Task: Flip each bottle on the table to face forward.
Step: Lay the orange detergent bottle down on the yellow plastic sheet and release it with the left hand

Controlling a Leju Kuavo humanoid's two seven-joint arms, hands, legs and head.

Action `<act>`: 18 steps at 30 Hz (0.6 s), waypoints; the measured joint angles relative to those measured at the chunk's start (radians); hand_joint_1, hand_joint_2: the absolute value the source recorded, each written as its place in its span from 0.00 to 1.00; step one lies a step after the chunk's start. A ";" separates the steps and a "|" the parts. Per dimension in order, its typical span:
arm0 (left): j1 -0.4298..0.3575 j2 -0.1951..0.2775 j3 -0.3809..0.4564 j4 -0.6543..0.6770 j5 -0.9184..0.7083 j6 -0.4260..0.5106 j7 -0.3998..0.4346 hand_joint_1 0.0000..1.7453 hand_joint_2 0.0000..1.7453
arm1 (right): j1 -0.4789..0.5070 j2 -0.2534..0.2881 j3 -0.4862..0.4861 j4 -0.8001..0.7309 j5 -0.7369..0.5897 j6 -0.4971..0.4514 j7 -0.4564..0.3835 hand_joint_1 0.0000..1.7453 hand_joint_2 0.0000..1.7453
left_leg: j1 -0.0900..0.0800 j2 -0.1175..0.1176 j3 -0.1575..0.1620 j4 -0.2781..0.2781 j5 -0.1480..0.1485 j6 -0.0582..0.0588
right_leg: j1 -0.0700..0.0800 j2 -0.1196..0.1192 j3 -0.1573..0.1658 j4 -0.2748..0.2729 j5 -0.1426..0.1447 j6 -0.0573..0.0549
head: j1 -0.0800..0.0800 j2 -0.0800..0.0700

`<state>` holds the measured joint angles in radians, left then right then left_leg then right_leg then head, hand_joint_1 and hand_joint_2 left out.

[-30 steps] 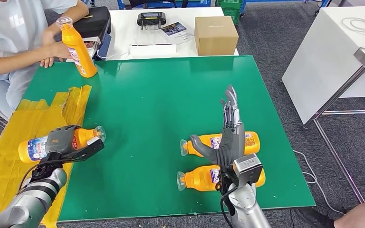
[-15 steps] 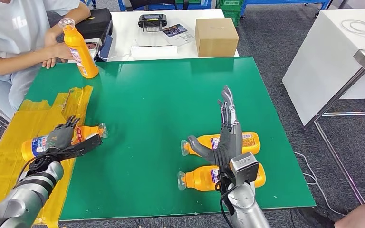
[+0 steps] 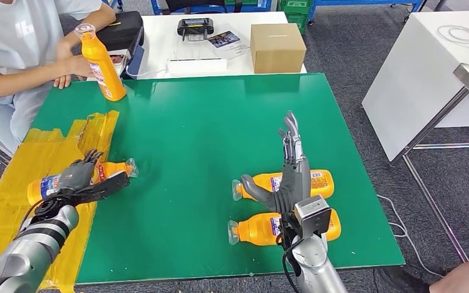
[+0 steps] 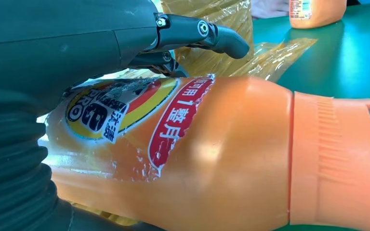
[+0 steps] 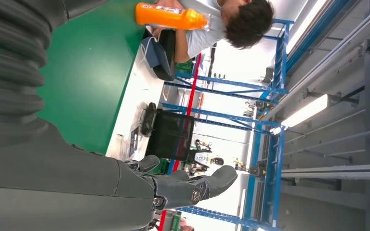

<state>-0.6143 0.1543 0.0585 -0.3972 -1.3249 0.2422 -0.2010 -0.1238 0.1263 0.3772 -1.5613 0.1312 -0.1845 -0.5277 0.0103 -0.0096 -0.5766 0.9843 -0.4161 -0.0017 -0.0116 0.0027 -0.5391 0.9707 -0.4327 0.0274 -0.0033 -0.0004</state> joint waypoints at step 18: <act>0.119 0.021 0.069 -0.092 0.375 0.136 -0.353 0.00 1.00 | -0.006 0.000 -0.005 0.024 0.003 0.004 0.001 0.00 1.00 | 0.000 0.004 -0.001 0.000 0.000 0.000 | 0.000 0.002 -0.004 0.000 0.000 0.000 | 0.000 0.000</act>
<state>-0.4956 0.1755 0.1277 -0.4891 -0.9497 0.3781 -0.5545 -0.1294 0.1258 0.3724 -1.5372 0.1346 -0.1801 -0.5262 0.0107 -0.0060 -0.5780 0.9844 -0.4160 -0.0018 -0.0115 0.0043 -0.5434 0.9707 -0.4326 0.0272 -0.0031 -0.0004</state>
